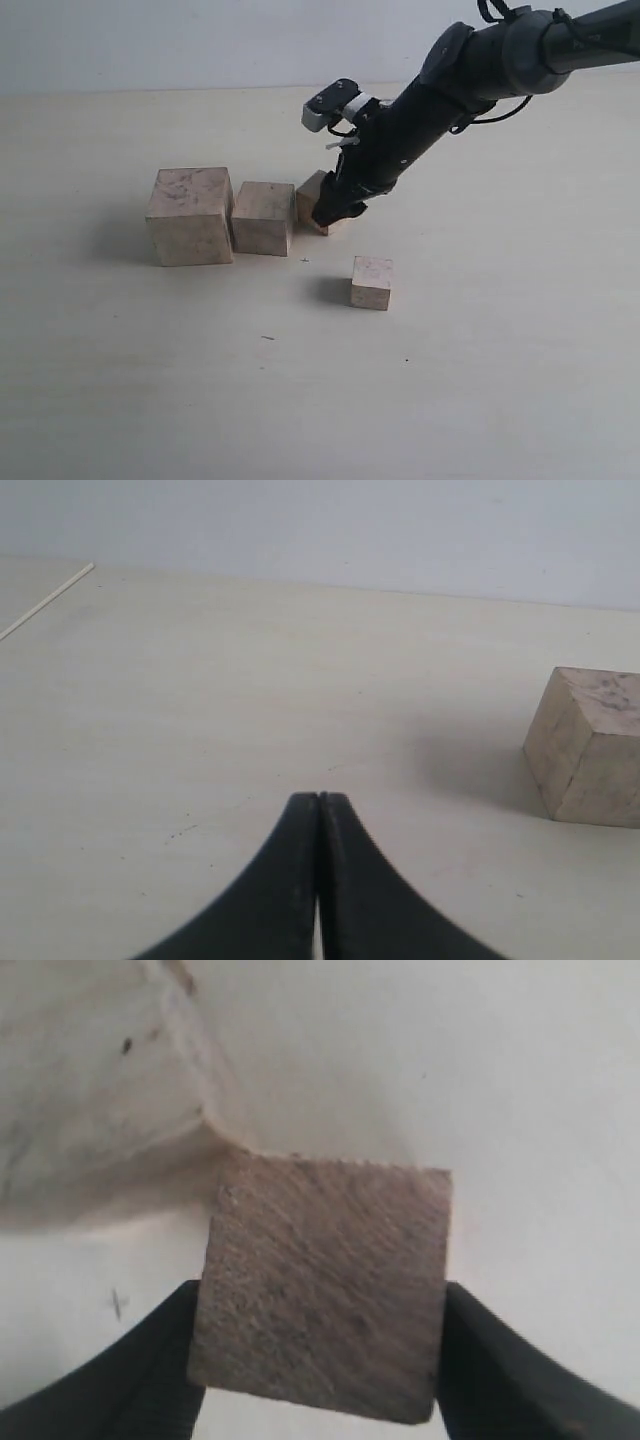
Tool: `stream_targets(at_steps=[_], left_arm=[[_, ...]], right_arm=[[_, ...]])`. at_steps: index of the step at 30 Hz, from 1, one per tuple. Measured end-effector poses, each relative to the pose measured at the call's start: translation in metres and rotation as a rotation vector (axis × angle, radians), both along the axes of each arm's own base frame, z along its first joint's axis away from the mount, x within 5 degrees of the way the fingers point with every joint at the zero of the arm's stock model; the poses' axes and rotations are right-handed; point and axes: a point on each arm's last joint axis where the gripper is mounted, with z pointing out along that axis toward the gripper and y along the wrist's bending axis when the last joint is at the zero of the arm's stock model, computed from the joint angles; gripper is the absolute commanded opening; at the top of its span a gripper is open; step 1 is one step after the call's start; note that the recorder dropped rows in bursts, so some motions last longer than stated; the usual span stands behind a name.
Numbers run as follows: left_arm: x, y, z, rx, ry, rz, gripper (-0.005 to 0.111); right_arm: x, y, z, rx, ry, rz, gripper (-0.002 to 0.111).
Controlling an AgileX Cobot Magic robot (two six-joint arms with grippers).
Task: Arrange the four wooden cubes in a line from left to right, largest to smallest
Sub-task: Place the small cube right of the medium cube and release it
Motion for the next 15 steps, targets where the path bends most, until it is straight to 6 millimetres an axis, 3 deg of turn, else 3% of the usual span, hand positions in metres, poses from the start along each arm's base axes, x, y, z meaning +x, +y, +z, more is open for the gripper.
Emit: stream_targets(at_steps=[5, 15], left_arm=[[0.000, 0.000, 0.000, 0.000, 0.000, 0.000, 0.000], [0.000, 0.000, 0.000, 0.000, 0.000, 0.000, 0.000]], right_arm=[[-0.010, -0.015, 0.008, -0.168, 0.004, 0.185, 0.000], [-0.012, -0.007, 0.010, -0.069, -0.038, 0.301, 0.000]])
